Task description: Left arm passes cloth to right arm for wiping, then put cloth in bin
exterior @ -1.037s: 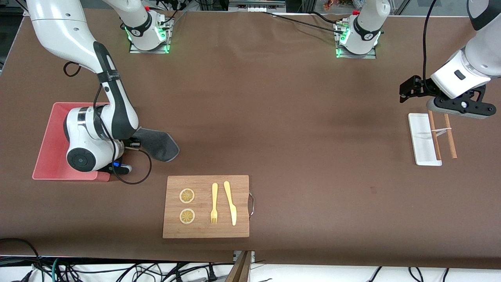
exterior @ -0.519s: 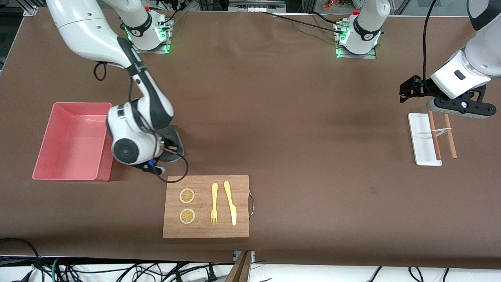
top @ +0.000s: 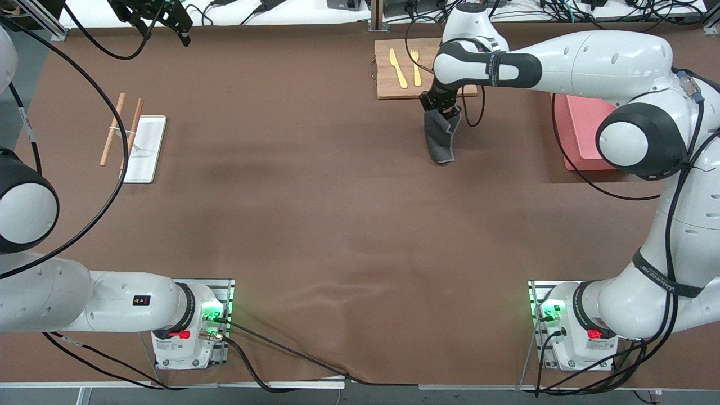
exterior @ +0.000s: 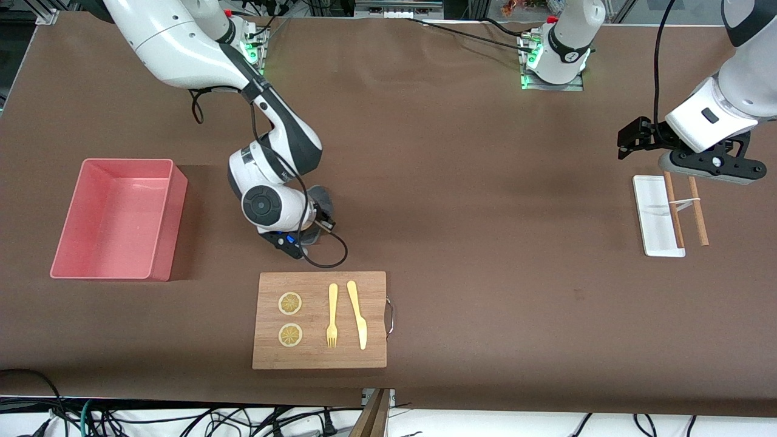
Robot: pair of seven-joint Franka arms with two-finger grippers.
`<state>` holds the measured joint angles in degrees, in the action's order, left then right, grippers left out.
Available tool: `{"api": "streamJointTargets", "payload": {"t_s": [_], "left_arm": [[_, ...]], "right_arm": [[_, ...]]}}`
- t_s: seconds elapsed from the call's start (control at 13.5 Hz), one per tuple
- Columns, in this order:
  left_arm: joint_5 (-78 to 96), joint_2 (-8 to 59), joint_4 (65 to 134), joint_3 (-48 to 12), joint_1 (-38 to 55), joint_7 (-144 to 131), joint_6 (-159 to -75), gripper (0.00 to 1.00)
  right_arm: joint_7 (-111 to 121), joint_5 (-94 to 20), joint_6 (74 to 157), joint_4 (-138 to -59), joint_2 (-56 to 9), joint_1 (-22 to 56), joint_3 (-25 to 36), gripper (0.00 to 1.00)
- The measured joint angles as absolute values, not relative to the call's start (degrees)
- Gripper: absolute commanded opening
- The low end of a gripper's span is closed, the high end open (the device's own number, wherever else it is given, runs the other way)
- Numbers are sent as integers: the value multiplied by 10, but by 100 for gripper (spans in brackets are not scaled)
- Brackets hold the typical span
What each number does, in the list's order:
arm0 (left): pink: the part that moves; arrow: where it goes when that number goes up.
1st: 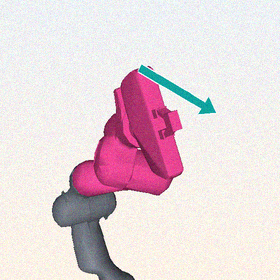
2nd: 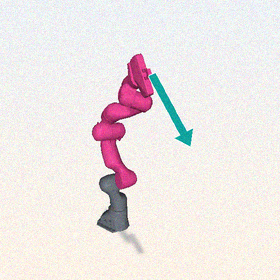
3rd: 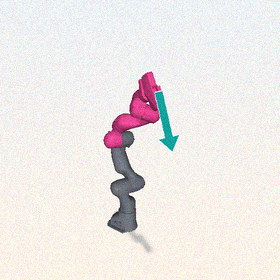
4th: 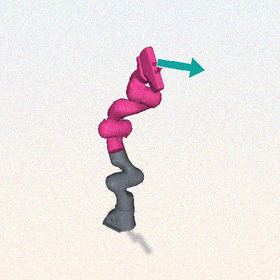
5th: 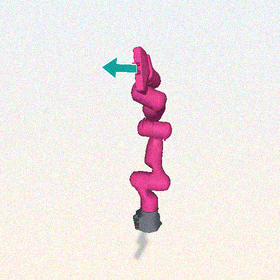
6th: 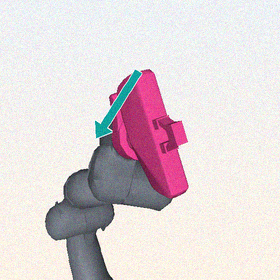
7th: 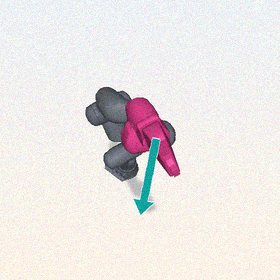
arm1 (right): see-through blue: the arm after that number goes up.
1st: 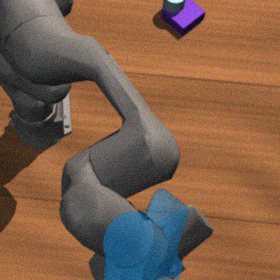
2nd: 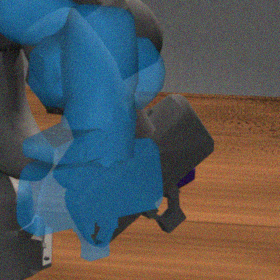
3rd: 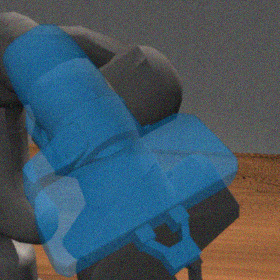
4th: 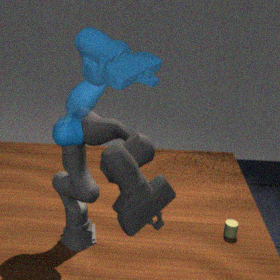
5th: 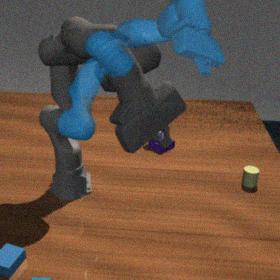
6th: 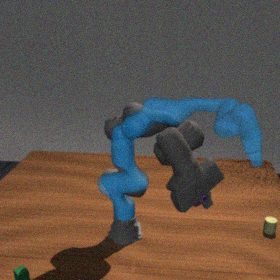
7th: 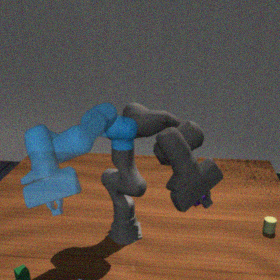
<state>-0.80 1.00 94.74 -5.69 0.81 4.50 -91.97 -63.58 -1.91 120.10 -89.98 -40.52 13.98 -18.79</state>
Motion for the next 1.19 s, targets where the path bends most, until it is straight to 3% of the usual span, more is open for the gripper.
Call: {"api": "streamJointTargets", "payload": {"t_s": [0.44,1.19], "left_arm": [[-8,10,947,-63,15,45,-921,100],[-8,10,945,-63,16,45,-923,100]], "right_arm": [[-592,-37,1205,-900,-406,136,-188,0],[-240,-36,1070,-891,-385,112,-12,0]]}}
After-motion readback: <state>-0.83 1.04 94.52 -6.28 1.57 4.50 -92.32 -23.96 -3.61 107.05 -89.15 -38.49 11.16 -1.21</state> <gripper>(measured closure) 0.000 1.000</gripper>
